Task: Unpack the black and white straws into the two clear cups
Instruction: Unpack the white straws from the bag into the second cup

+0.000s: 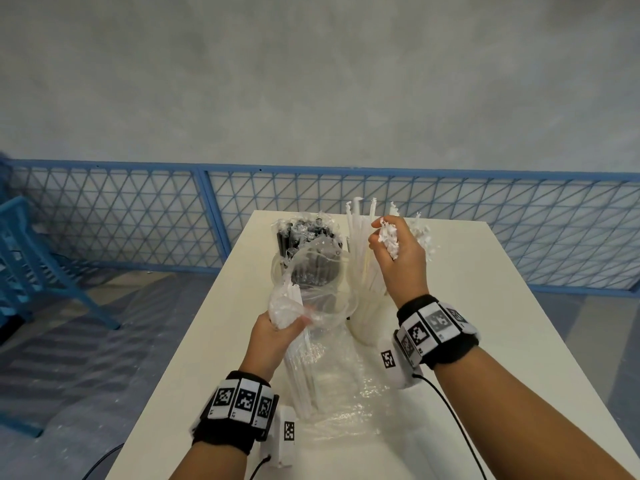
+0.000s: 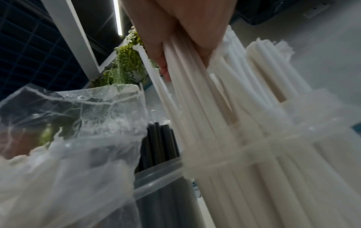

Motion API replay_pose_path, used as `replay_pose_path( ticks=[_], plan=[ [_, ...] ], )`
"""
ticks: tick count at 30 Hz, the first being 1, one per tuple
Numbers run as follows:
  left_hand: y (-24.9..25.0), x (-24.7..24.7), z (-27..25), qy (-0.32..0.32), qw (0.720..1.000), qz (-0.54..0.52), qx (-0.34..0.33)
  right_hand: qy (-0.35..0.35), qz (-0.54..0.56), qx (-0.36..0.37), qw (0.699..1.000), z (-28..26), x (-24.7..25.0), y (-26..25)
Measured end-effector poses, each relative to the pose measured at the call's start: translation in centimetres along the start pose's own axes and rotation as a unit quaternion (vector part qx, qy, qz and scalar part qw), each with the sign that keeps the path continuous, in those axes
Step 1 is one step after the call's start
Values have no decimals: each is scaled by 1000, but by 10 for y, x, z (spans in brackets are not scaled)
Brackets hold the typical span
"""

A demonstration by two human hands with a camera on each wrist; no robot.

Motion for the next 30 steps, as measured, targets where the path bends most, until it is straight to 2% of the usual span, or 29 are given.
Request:
replay_pose_path(
  ticks=[6,9,10,12,14,16,19,26,30],
  plan=[
    [0,0,-3,-10,1000,2,-11,-18,-53,-11,998,-1,1,-1],
    [1,3,-4,-13,1000,-11,-10,70,-80,83,991,-17,10,-26],
    [1,3,-5,-16,1000,-16,-8,72,-68,116,988,-26,8,-36],
    [2,2,-8,-27,999,-24,-10,-20,-47,142,989,-46,-5,-45],
    [4,1,-12,-36,999,-29,-18,-149,-67,118,979,-62,-25,-41],
    [6,-1,-15,-50,998,-27,-29,-223,-90,72,968,-71,-39,-29],
    [9,-5,-19,-91,994,-14,-51,-267,-81,19,960,-77,-46,-19],
    [12,-16,-18,-202,977,21,-65,-330,-28,-13,944,-85,-51,-12],
    [9,-21,-22,-266,959,73,-67,-358,46,-86,928,-95,-51,-6]
  ],
)
Point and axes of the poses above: each hand's wrist, its own z-axis towards the middle knuckle, its own x-axis out of the back of the hand, y = z × x, the point moved 3 cm from there along z, towards the middle knuckle, and after that the axes turned 5 degrees about -z, right-handed, at the moved point
